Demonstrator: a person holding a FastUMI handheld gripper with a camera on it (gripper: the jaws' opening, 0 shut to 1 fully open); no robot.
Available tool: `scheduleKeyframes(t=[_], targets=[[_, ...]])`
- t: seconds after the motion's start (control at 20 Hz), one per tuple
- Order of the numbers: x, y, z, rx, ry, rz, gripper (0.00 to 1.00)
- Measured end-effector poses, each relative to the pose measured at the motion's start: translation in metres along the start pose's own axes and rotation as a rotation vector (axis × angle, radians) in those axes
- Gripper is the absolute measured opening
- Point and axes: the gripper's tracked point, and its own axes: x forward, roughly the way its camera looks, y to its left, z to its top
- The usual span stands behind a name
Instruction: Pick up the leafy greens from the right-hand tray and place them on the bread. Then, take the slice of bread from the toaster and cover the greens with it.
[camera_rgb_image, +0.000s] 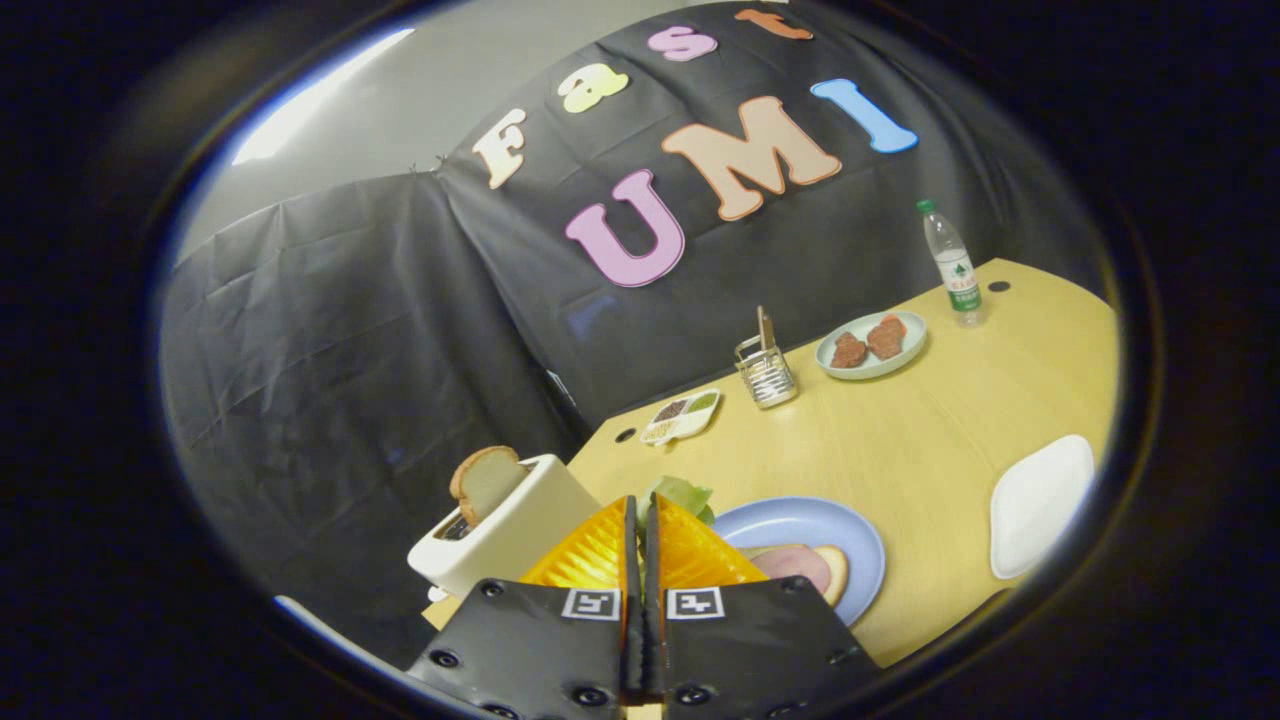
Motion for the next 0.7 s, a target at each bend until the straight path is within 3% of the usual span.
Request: scheduleKeyframes(t=[0.3,0.7], targets=[[0.002,-0.065,-0.027,-0.099,0.070,-0.191,0.03],[-0.002,-0.099,-0.061,-0.175,0.188,-0.263,0.04]])
